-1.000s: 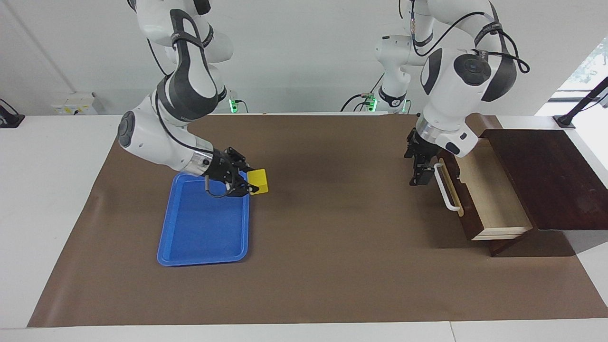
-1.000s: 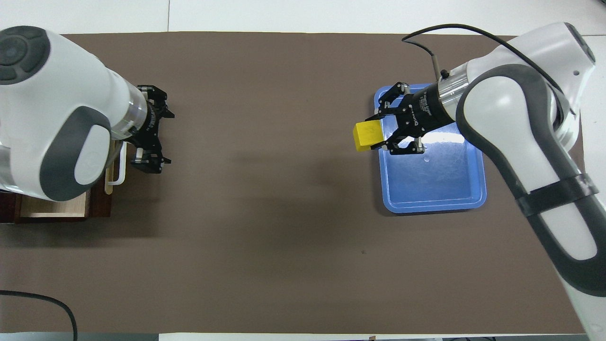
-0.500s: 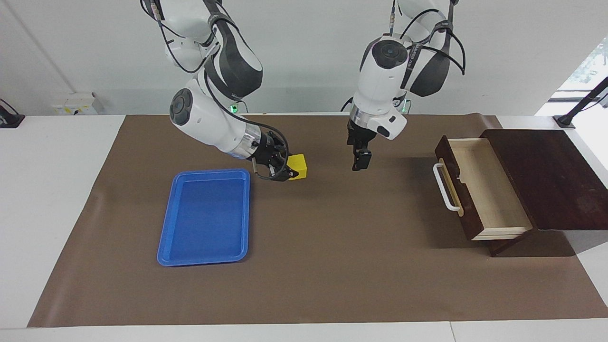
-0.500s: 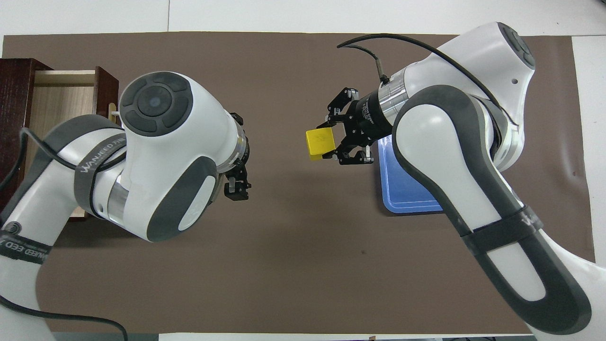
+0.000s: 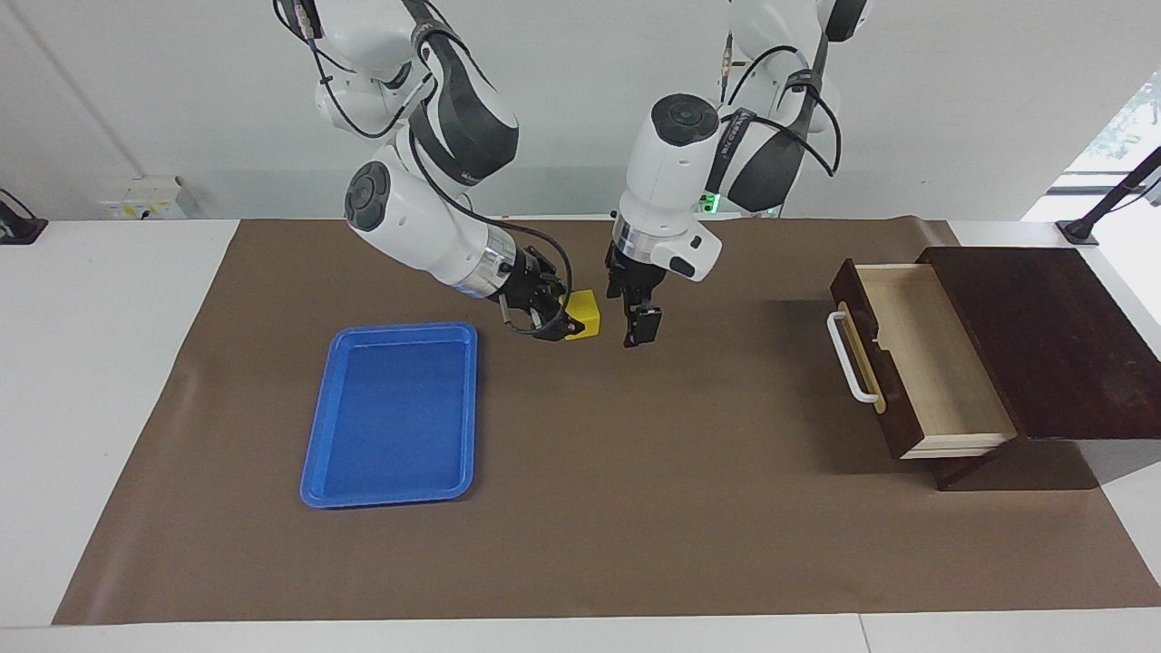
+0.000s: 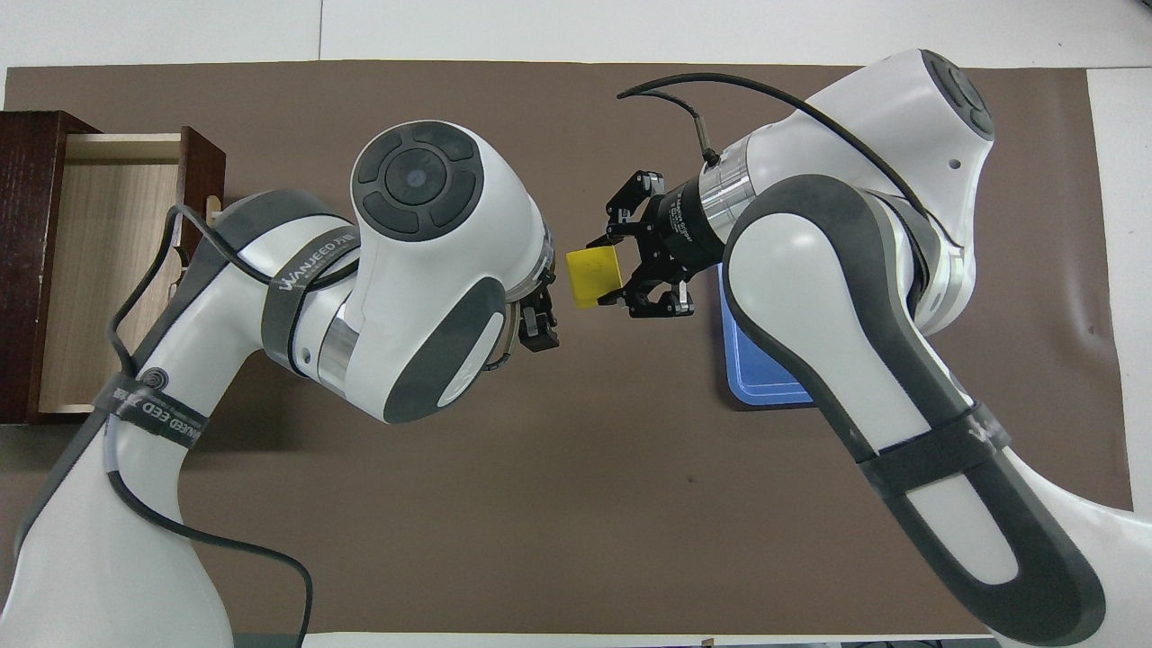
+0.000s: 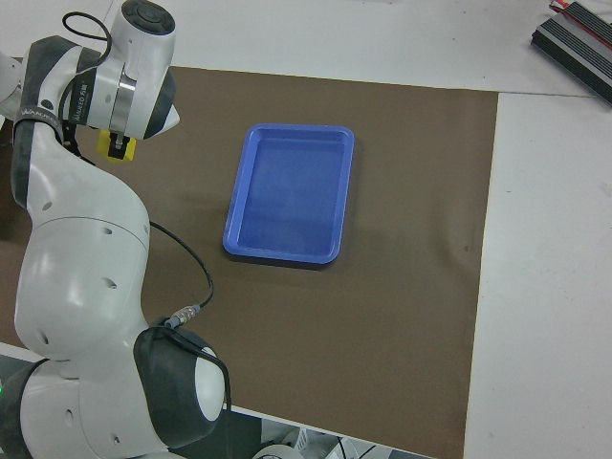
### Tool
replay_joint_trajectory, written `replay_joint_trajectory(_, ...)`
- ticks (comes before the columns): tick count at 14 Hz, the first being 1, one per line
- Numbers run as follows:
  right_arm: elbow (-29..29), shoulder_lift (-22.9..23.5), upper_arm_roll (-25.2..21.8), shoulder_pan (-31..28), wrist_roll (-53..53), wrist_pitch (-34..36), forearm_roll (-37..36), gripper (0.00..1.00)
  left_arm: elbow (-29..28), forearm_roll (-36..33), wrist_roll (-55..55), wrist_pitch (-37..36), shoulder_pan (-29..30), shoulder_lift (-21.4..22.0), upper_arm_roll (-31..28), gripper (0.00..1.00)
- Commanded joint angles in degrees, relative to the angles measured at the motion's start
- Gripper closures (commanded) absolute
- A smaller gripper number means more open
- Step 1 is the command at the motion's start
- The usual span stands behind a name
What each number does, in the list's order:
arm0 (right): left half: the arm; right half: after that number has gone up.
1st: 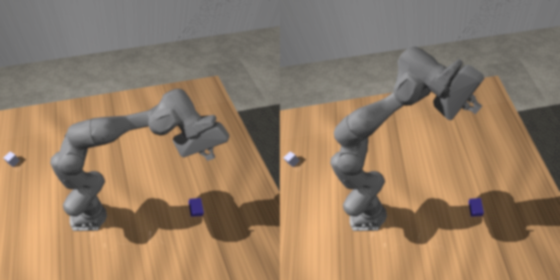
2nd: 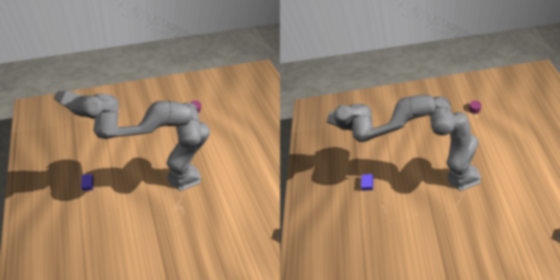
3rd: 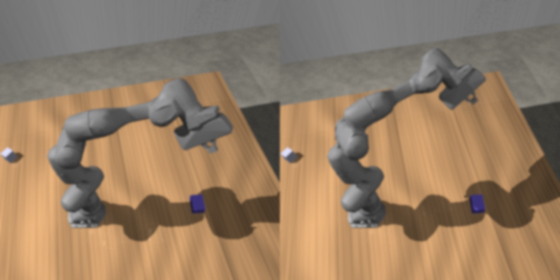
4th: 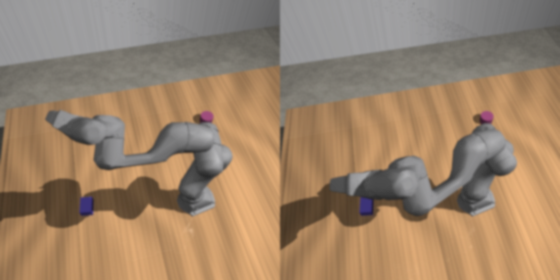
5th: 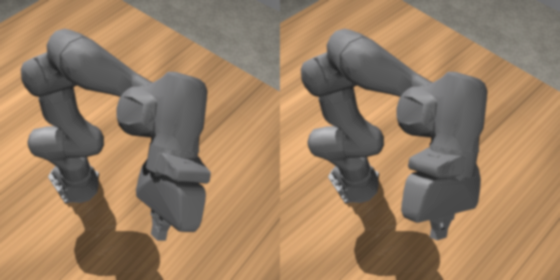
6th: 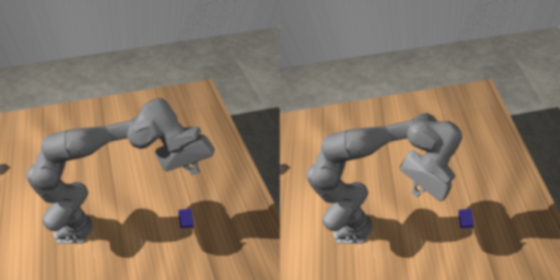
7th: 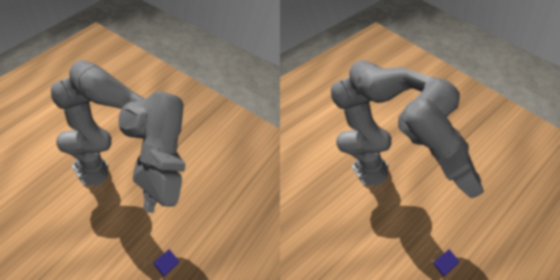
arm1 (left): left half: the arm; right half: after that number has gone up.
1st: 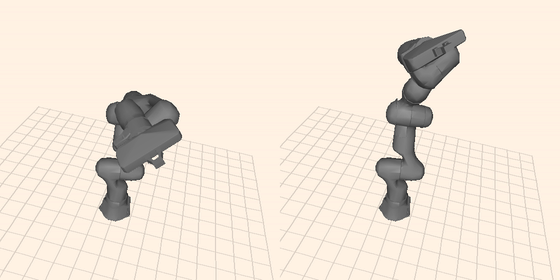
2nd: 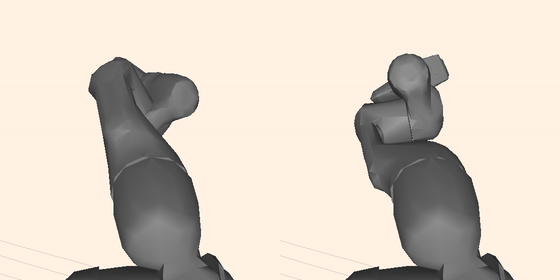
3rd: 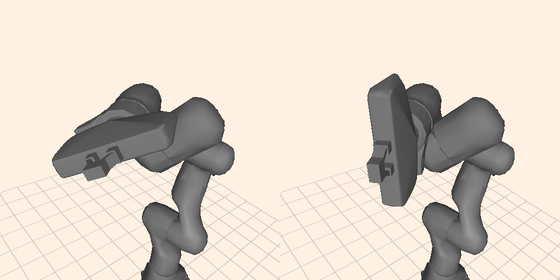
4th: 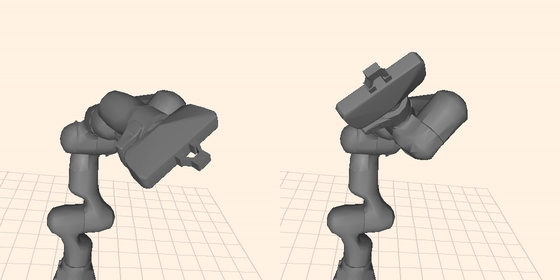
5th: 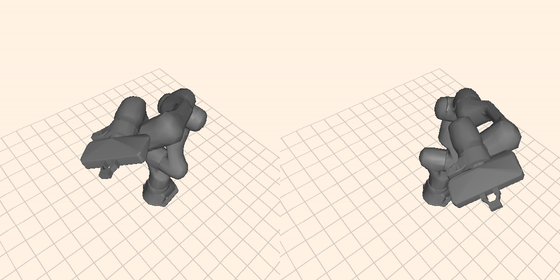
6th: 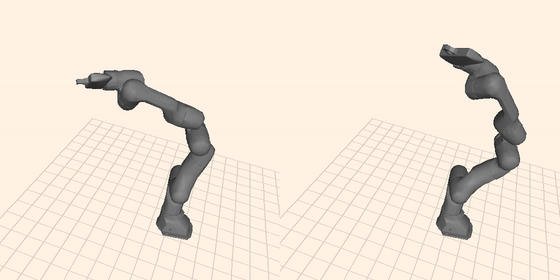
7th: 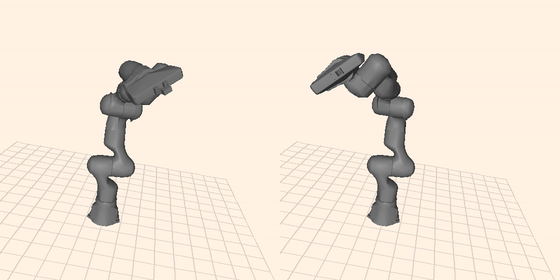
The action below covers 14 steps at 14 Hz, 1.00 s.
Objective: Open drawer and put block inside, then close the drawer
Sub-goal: 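Carry the cube toward the left gripper while the left gripper approaches, then grasp the cube with the left gripper and open the right gripper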
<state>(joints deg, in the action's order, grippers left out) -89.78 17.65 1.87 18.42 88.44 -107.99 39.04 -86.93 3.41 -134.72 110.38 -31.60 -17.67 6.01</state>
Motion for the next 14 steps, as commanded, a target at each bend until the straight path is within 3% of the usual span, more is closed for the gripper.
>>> replay_joint_trajectory(1, -0.05, -0.60, 0.15, 0.03, 0.68, -0.64, -0.02, 1.00, 2.29, -0.07, -2.83, 0.10, -2.67, -1.05, -1.09, 0.00)
replay_joint_trajectory(9, -0.04, -0.60, 0.50, 0.12, 0.94, -1.61, 0.07, 1.00, 1.76, -0.34, -4.41, 1.94, -5.14, -0.87, -1.08, 0.02)
replay_joint_trajectory(10, -0.05, -0.60, 0.50, 0.12, 0.94, -1.61, 0.07, 1.00, 1.76, -0.42, -4.50, 1.68, -5.14, -0.79, -1.09, 0.23)
replay_joint_trajectory(11, 0.04, -0.60, 0.50, 0.12, 0.94, -1.52, 0.07, 1.00, 1.50, -0.42, -4.50, 2.12, -5.14, -0.79, -1.09, 0.62)
replay_joint_trajectory(12, 0.04, -0.60, 0.50, 0.03, 0.94, -1.52, 0.07, 1.00, 1.33, -0.42, -4.50, 2.21, -4.96, -0.79, -1.17, 0.90)
replay_joint_trajectory(13, 0.04, -0.60, 0.50, 0.03, 0.94, -1.52, 0.07, 1.00, 1.32, -0.42, -4.42, 1.95, -4.96, -0.79, -1.17, 1.00)
replay_joint_trajectory(14, 0.04, -0.60, 0.50, 0.03, 0.94, -1.43, 0.07, 1.00, 1.24, -0.60, -4.42, 2.03, -4.88, -0.70, -1.17, 1.00)
